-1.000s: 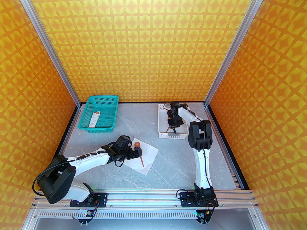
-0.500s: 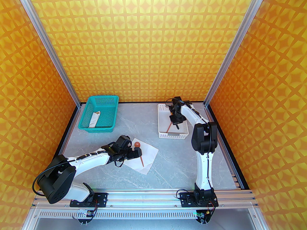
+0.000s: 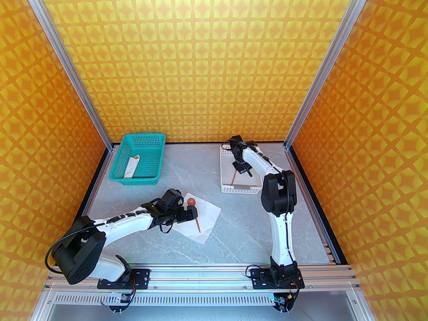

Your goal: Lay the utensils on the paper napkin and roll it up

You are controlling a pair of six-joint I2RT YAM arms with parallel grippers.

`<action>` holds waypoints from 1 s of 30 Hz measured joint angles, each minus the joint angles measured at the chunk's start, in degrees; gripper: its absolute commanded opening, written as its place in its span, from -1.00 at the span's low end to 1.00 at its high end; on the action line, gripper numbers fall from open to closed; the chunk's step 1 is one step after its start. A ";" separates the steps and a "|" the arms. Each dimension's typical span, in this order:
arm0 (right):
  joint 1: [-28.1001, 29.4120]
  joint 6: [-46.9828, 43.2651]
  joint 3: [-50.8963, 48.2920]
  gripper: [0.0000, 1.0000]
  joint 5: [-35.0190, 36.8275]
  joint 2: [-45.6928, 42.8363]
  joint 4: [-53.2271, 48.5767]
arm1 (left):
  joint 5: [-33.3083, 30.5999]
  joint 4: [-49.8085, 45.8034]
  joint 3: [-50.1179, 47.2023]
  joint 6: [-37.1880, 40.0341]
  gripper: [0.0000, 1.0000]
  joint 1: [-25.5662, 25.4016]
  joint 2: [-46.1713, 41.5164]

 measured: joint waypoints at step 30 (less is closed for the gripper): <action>1.36 1.81 -3.41 -0.73 1.09 -6.54 0.07 | -0.02 -0.39 0.22 0.85 0.98 0.00 -1.81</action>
